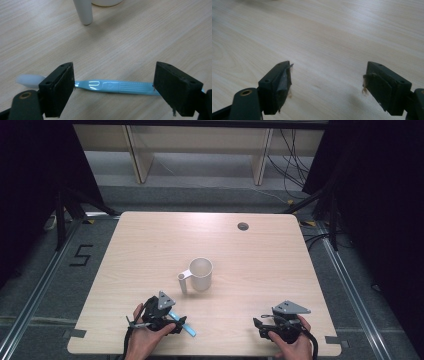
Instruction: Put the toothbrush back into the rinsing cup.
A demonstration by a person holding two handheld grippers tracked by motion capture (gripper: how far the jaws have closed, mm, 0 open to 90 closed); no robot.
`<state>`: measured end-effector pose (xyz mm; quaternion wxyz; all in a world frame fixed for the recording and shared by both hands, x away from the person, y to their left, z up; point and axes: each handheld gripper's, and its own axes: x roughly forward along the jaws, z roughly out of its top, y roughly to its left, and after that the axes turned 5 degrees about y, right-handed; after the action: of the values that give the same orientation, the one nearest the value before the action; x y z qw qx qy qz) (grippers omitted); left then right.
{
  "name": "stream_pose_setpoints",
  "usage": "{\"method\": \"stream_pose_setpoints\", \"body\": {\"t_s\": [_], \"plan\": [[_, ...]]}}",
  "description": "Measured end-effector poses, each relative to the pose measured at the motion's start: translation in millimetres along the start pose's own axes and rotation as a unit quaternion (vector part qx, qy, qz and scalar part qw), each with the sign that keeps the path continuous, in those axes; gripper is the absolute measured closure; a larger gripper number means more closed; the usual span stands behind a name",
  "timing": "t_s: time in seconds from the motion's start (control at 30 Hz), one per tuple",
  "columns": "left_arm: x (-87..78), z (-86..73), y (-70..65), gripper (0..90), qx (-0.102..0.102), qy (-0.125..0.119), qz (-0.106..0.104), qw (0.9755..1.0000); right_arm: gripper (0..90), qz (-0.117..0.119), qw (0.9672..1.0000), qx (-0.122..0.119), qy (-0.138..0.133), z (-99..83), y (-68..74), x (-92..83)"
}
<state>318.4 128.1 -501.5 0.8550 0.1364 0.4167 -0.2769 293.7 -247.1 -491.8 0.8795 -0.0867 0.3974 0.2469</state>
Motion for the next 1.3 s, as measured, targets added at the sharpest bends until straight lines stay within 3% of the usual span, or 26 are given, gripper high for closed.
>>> {"method": "stream_pose_setpoints", "body": {"t_s": [0.07, 0.13, 0.23, 0.27, 0.33, 0.4, 0.67, 0.83, 0.87, 0.9, 0.93, 1.0, 1.03, 1.1, 1.17, 1.3], "plan": [[-0.1, 1.1, 0.5, 16.9, 0.011, 0.007, -0.004, 0.9999, 22.2, 0.006, 1.0000, 0.006, 0.000, 0.0, 1.1, 0.6], [0.7, 1.7, -0.3, 17.3, 0.011, 0.005, -0.003, 0.9999, 22.3, 0.002, 1.0000, -0.003, -0.002, 0.1, 0.1, 0.7], [2.0, 3.1, -2.5, 17.8, 0.011, 0.005, -0.004, 0.9999, 22.3, 0.006, 1.0000, 0.006, 0.000, 0.1, 1.5, 0.8], [1.4, 3.7, -1.4, 18.0, 0.019, 0.008, -0.004, 0.9998, 22.3, 0.004, 1.0000, -0.004, 0.001, 0.1, 0.1, 0.8], [1.4, 4.4, -1.1, 18.8, 0.021, 0.006, -0.004, 0.9998, 22.3, 0.014, 0.9997, 0.005, 0.017, 0.6, 1.0, -1.0], [1.8, 4.5, -1.9, 19.1, 0.016, 0.003, -0.004, 0.9999, 22.3, 0.006, 1.0000, 0.001, 0.004, 0.4, 0.7, 0.2], [1.2, 5.6, -6.0, 20.9, 0.016, 0.004, -0.002, 0.9999, 22.4, 0.013, 0.9999, -0.002, 0.007, 0.6, 0.7, 0.3], [1.7, 8.6, -9.3, 26.2, 0.031, -0.002, -0.003, 0.9995, 22.5, 0.009, 0.9999, 0.000, 0.010, 0.8, 1.1, -0.9], [0.6, 9.1, -9.3, 28.7, 0.038, 0.000, -0.004, 0.9993, 22.5, 0.004, 0.9999, 0.006, 0.012, 0.4, 2.1, -1.2], [0.1, 9.3, -10.8, 35.7, 0.038, -0.008, -0.007, 0.9992, 22.6, 0.011, 0.9999, -0.003, 0.007, 0.8, 0.2, 0.0], [-1.4, 9.9, -12.4, 39.6, 0.052, -0.014, -0.011, 0.9985, 22.6, 0.011, 0.9999, -0.004, 0.010, 1.0, -0.1, -0.7], [-2.2, 9.9, -12.7, 53.1, 0.059, -0.015, -0.018, 0.9980, 22.6, 0.014, 0.9998, 0.004, 0.016, 0.6, 0.8, -1.1], [-4.2, 9.9, -13.1, 61.1, 0.077, -0.017, -0.027, 0.9965, 22.8, 0.009, 0.9998, 0.003, 0.015, 0.6, 0.6, -1.4], [-5.0, 10.2, -13.6, 65.1, 0.087, -0.017, -0.032, 0.9955, 22.7, 0.008, 0.9999, 0.000, 0.010, 0.6, 0.2, -1.2], [-5.0, 9.7, -16.0, 79.2, 0.100, -0.014, -0.047, 0.9938, 22.8, 0.008, 0.9999, 0.000, 0.012, 0.8, 0.4, -1.3], [-3.1, 9.3, -19.5, 89.1, 0.115, -0.015, -0.054, 0.9918, 22.8, 0.003, 1.0000, -0.008, 0.002, 0.4, -0.4, 0.2]]}}
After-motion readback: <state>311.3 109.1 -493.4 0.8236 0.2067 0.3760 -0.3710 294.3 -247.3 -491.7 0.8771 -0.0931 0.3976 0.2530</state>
